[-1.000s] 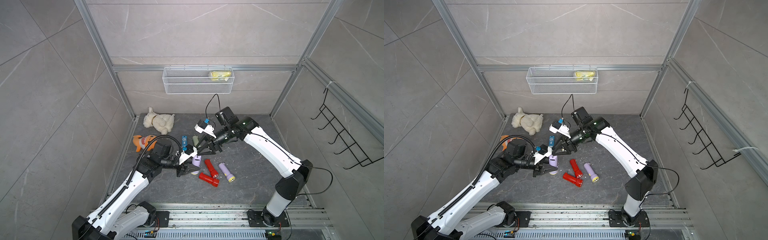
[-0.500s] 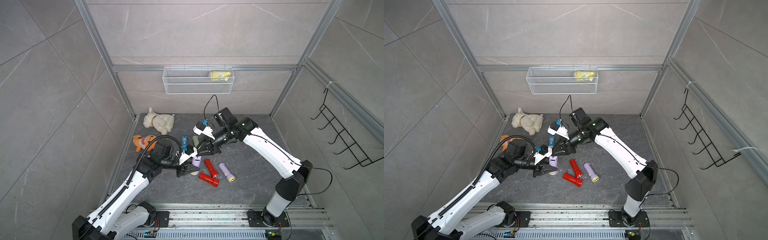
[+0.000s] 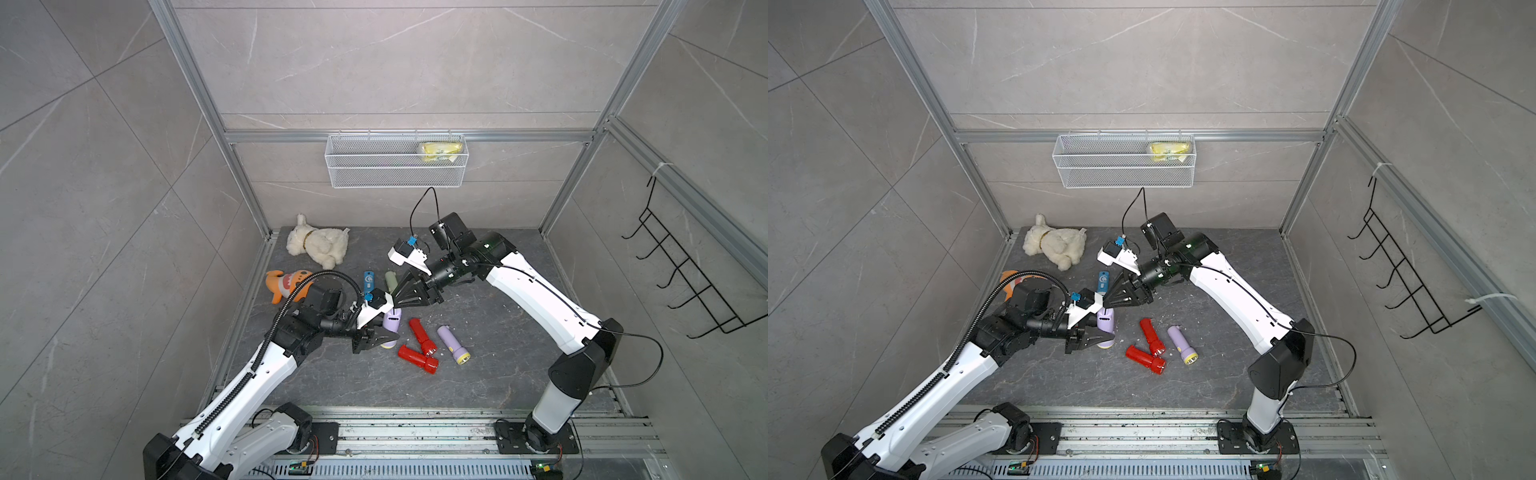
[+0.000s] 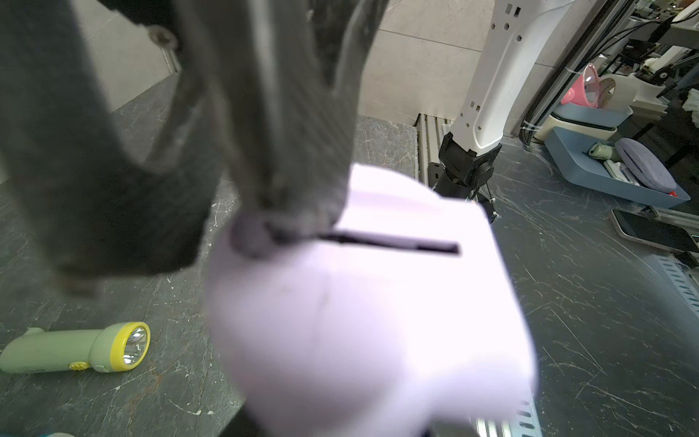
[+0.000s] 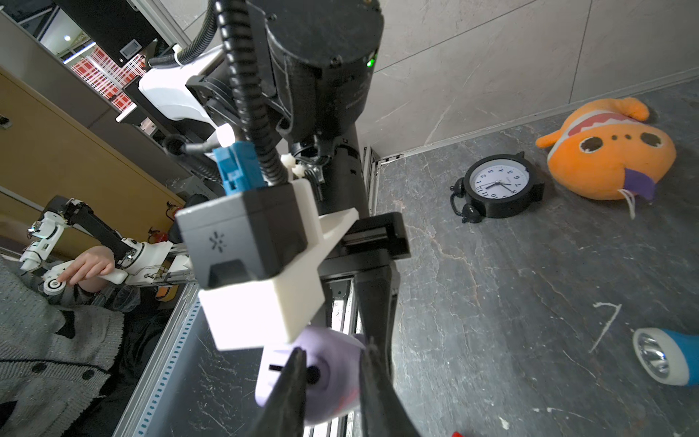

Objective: Close the plug at the bottom of the flashlight
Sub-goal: Close the plug of the flashlight, then place the flashlight at the center of the board.

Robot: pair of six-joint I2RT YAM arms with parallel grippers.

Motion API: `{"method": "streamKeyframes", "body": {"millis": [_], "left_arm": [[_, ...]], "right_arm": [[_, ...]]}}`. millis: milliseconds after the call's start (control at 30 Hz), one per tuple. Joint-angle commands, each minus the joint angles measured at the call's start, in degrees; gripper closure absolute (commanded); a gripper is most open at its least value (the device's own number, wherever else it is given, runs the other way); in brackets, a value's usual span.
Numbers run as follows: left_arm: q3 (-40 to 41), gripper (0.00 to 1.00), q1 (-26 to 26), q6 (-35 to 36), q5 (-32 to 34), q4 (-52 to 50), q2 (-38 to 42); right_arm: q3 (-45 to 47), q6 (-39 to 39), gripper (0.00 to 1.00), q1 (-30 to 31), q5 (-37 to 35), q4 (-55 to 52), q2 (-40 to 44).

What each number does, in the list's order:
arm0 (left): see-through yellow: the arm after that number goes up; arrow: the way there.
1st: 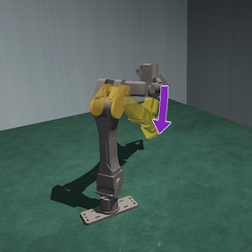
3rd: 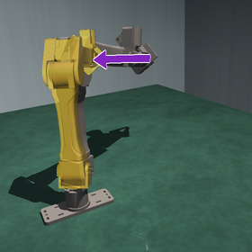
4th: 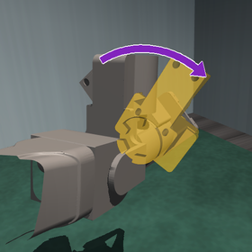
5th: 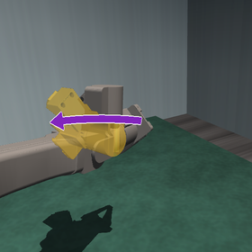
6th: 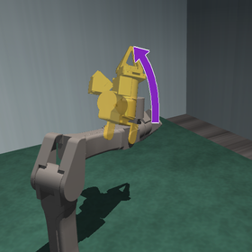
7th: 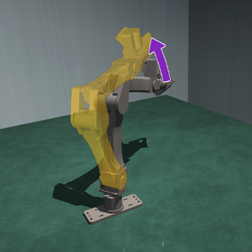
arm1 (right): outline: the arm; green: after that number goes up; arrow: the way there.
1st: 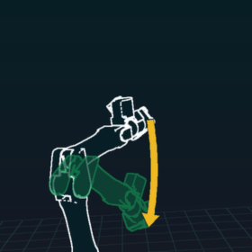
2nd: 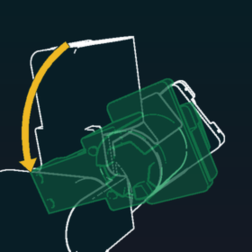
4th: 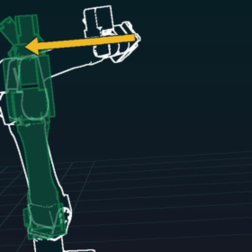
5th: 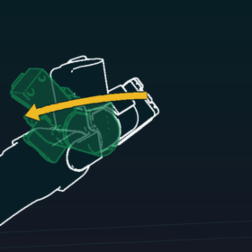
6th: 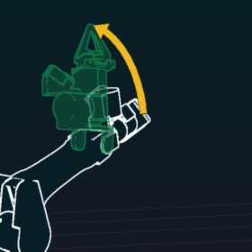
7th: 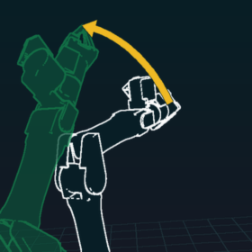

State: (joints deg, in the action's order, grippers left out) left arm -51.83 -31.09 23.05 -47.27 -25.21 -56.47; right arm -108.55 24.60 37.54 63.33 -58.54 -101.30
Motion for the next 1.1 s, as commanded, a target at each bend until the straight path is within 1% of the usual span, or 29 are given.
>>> {"method": "streamKeyframes", "body": {"millis": [0, 100, 333, 467, 500, 533, 600, 700, 733, 767, 833, 900, 933, 1000, 1067], "left_arm": [[-1.44, 1.0, -0.09, 0.76, -3.33, 3.5, 1.36], [-1.47, 1.0, -0.15, 0.68, -3.49, 3.5, 1.33], [-1.35, 1.0, -0.41, 0.77, -3.47, 3.49, 1.16], [-1.36, 1.0, -0.51, 0.09, -2.62, 3.68, 0.93], [-1.35, 1.0, -0.55, -0.49, -1.24, 3.88, 0.8], [-1.27, 1.0, -0.55, -1.71, 0.93, 4.45, 0.79], [-1.2, 1.0, -0.55, -4.62, 8.43, 5.55, 0.41], [-1.64, 1.0, -0.55, -9.63, 21.76, 6.96, -1.03], [-2.06, 1.0, -0.53, -11.67, 26.72, 6.67, -1.88], [-2.63, 1.0, -0.38, -14.62, 32.64, 6.23, -2.95], [-4.0, 1.0, 0.1, -20.02, 42.25, 4.29, -5.42], [-5.94, 1.0, 1.02, -26.93, 50.23, 1.57, -8.91], [-7.31, 1.0, 1.83, -30.69, 52.86, -0.27, -11.06], [-10.64, 1.0, 3.2, -36.52, 56.33, -4.31, -15.16], [-14.96, 1.0, 4.42, -40.79, 56.56, -9.0, -19.97]], "right_arm": [[-1.62, -0.88, 0.66, -1.74, -1.59, 0.32, -2.56], [-1.7, -2.25, 0.63, -2.36, -1.88, 1.64, -3.23], [0.1, -5.93, 0.62, -3.78, -3.21, 5.36, -3.27], [3.78, -9.7, 0.62, -5.12, -6.39, 10.27, -1.61], [5.32, -11.33, 0.62, -5.67, -7.71, 12.49, -0.81], [6.89, -13.23, 0.62, -6.3, -9.21, 14.72, 0.14], [11.76, -18.22, 0.62, -8.48, -13.34, 21.4, 3.02], [20.14, -25.84, 0.62, -12.81, -18.09, 31.49, 8.03], [22.62, -28.07, 0.62, -13.92, -21.06, 33.36, 9.82], [24.24, -28.39, 0.61, -14.45, -24.51, 34.09, 11.41], [25.92, -28.47, 0.61, -14.51, -31.69, 33.51, 13.9], [27.04, -28.52, 0.61, -14.5, -36.17, 33.06, 15.97], [27.64, -29.01, 0.61, -14.54, -38.04, 33.26, 16.97], [28.76, -29.48, 0.61, -14.45, -39.6, 33.66, 18.68], [30.13, -30.26, 0.61, -14.52, -40.91, 34.3, 20.64]]}}
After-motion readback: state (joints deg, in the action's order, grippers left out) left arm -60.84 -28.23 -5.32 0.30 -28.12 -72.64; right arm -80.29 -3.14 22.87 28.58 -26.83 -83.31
